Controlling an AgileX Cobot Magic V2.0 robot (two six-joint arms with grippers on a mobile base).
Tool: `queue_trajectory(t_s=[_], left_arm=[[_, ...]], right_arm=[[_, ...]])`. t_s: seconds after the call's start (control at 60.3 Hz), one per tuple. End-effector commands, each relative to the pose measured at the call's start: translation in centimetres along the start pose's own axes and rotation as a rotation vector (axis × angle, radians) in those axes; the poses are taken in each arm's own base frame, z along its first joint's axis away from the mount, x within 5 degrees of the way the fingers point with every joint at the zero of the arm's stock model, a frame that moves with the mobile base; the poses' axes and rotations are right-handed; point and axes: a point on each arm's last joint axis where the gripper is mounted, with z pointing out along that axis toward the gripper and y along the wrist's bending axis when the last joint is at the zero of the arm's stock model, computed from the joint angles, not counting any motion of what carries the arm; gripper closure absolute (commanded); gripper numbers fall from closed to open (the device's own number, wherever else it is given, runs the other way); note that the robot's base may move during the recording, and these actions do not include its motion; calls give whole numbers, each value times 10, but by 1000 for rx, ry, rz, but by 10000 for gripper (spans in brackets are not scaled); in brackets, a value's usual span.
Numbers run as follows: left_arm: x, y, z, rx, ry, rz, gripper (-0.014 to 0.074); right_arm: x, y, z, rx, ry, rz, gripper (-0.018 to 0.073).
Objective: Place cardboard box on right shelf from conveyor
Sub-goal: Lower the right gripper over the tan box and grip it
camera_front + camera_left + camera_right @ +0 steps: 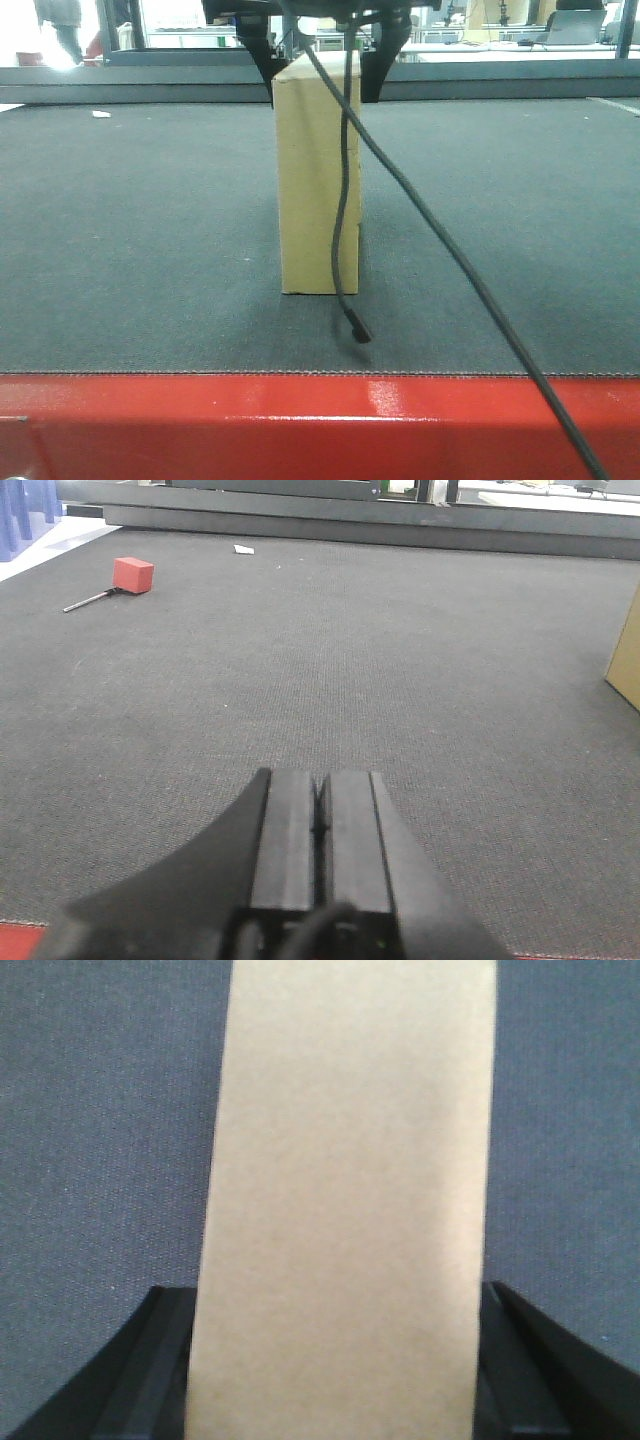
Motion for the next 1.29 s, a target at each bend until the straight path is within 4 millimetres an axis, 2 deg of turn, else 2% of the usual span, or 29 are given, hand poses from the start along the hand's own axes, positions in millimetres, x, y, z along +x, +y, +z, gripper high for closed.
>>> queue_trajectory(t_s=[0.0,0.066,0.116,0.414,0.663,0.746,0.912,1.044,1.276], left_arm=[[-6,0,-1,5,-91,-5,712],[-6,0,-1,5,-91,-5,712],[-6,0,-1,5,-91,-5,713],[-6,0,-1,5,-91,-5,713],[-6,0,-1,5,-91,-5,713],[-6,0,-1,5,-91,-5,713],[-6,0,-1,5,-91,-5,712],[-6,0,-1,5,-91,-5,713],[-6,0,-1,5,-91,-5,713]], right_arm=[[-18,-11,-35,-77,-97,37,397],[-20,-13,-36,-86,-94,31,475],[-22,-17,-39,-93,-97,19,498],[-35,-47,-81,-125,-178,-168,499],[-28,-91,-113,-102,-229,-225,499],[-18,-108,-113,-97,-237,-212,499],[5,-145,-130,-131,-343,-166,499],[36,-178,-142,-136,-421,-126,499],[98,-212,-163,-162,-569,-143,499]])
